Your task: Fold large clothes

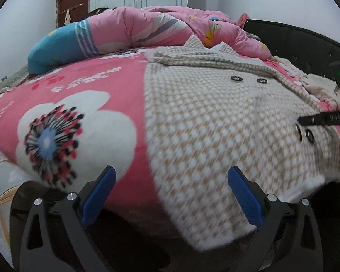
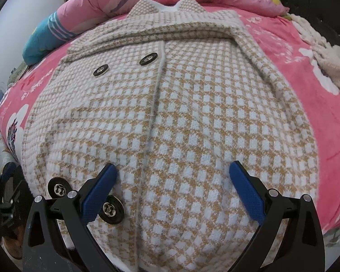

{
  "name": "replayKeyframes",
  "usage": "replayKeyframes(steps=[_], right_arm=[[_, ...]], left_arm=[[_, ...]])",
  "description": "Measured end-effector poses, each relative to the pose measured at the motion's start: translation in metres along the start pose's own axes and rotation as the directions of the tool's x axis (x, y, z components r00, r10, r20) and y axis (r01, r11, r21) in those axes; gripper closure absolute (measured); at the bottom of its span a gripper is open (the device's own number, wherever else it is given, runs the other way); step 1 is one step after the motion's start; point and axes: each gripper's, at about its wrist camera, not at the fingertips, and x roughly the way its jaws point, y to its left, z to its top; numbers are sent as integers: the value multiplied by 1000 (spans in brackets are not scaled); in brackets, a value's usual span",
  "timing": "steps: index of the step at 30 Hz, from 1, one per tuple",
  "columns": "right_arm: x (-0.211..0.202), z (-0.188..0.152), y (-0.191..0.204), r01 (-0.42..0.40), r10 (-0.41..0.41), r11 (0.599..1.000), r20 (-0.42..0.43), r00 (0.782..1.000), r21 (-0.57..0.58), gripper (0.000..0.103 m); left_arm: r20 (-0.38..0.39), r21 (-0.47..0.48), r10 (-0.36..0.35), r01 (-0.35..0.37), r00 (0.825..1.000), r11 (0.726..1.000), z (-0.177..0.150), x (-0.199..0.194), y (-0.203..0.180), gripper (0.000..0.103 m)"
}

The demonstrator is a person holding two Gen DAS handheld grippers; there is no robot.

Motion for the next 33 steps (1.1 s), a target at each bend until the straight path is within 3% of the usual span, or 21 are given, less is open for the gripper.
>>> replayKeyframes(steps=[7, 13, 20, 27, 33], right_arm=[[-1, -1, 5, 0, 0, 1000, 10, 1000, -2, 8], [-3, -7, 5, -8, 8, 1000, 48, 999, -6, 8], [-5, -9, 6, -11, 12, 1000, 69, 998, -10, 8], [-12, -20, 5, -30, 32, 999, 98, 995, -18, 8], [-50, -42, -15, -97, 95, 995, 139, 986, 9, 8]], left_arm=[[17, 16, -33, 32, 999, 999, -28, -22, 8, 12], [-36, 0, -99, 99, 994, 995, -41, -20, 8, 32], [-119, -158, -230, 210, 966, 965, -40, 10, 18, 46], [-186, -246, -298, 249, 936, 937, -37, 35, 19, 48], [-202, -263, -301, 244, 932, 933, -37, 36, 20, 48]])
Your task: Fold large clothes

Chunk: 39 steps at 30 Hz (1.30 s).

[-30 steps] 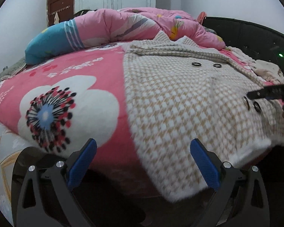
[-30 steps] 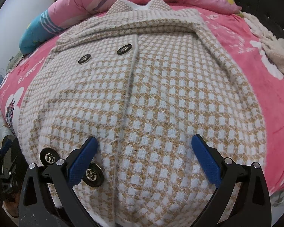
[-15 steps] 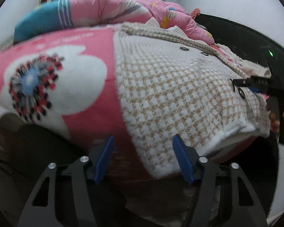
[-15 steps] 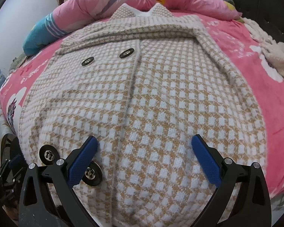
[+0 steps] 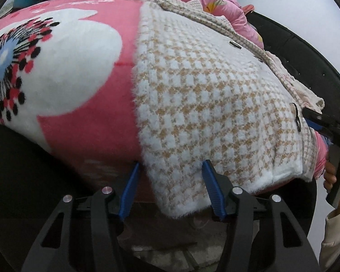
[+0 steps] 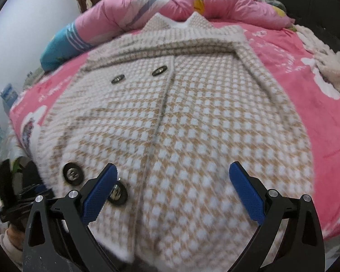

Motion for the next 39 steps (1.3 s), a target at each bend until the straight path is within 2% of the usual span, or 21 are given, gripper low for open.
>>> replayKeyframes(steps=[5, 10, 18, 21, 22, 24, 25, 26, 28, 31, 34, 37, 39], right_arm=[[-46, -21, -39, 4, -11, 993, 60, 998, 119, 8], [-58, -49, -85, -51, 45, 956, 27, 999, 289, 9], [-39, -89, -104, -145, 167, 891, -14, 986, 431, 25], [-33, -101, -109, -202, 234, 857, -9, 972, 474, 36], [-33, -105, -111, -218, 255, 846, -10, 967, 486, 43], [-30, -109, -111, -226, 272, 841, -25, 962, 491, 59], [-29, -110, -109, -220, 272, 846, -38, 962, 486, 73], [-30, -111, -107, -205, 258, 859, -51, 965, 469, 82], [-40, -107, -98, -179, 220, 893, -55, 974, 412, 94], [-62, -97, -87, -185, 205, 914, -16, 979, 361, 96], [-84, -82, -78, -212, 209, 921, 45, 977, 327, 97], [-103, -63, -75, -256, 229, 916, 123, 966, 310, 97], [-107, -44, -69, -278, 238, 916, 166, 957, 290, 97]], left_arm=[[-6, 13, 10, -10, 1000, 1000, 0, 2, -5, 51], [4, 5, 27, -27, 1000, 1000, -1, 4, -10, 52], [11, 43, 98, -99, 995, 994, -5, -3, -24, 65], [6, 44, 109, -109, 994, 993, -7, -5, -26, 67], [6, 44, 112, -112, 994, 993, -7, -6, -26, 70], [10, 57, 125, -125, 992, 991, -9, -10, -28, 77], [16, 67, 135, -136, 991, 988, -8, -12, -30, 83], [23, 73, 143, -144, 989, 987, -9, -15, -31, 89], [43, 90, 156, -159, 987, 983, -10, -26, -35, 93], [77, 112, 149, -157, 986, 981, -10, -45, -43, 95], [136, 134, 113, -131, 984, 982, -6, -74, -50, 96], [196, 118, 37, -61, 980, 991, 7, -105, -54, 96], [240, 89, -19, -3, 971, 996, 22, -123, -51, 96]])
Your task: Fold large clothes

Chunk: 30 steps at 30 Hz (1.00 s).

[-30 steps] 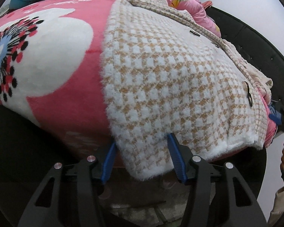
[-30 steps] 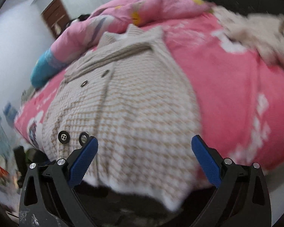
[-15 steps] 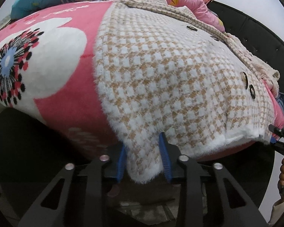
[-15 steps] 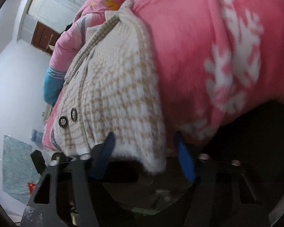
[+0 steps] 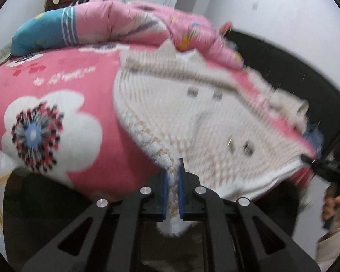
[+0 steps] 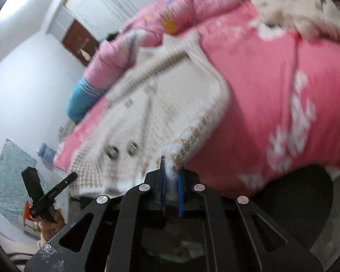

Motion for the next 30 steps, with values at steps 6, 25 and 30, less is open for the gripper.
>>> replayKeyframes(steps=[6, 25, 30], right_arm=[[11, 51, 12, 22, -21, 1000, 68, 997, -21, 97], [127, 171, -9, 83, -82, 997, 67, 994, -9, 95], [165, 171, -35, 123, -123, 991, -22, 992, 50, 89]], left_arm=[[89, -22, -28, 30, 996, 999, 53, -1, 10, 96], [32, -202, -45, 51, 998, 978, 163, 106, 82, 89], [-41, -264, -108, 94, 993, 960, 164, 128, 100, 69]])
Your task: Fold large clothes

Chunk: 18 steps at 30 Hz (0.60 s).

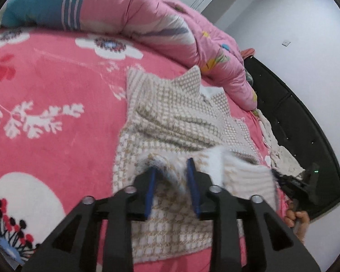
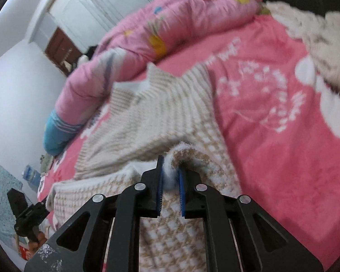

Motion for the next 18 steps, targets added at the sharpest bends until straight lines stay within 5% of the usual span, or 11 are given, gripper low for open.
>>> replayKeyframes(steps=[2, 11, 18], right_arm=[[6, -1, -4, 11, -11, 1000, -14, 1000, 5, 73], [-35, -13, 2, 41, -39, 998, 44, 998, -43, 22], [-94, -58, -11, -11, 12, 1000, 30, 999, -17, 17]], left_arm=[[23, -17, 44, -43, 999, 999, 3, -2, 5, 38], [114, -8, 64, -64, 991, 998, -7, -47, 11, 36], [68, 192, 8, -21, 998, 981, -74, -59, -27, 36]])
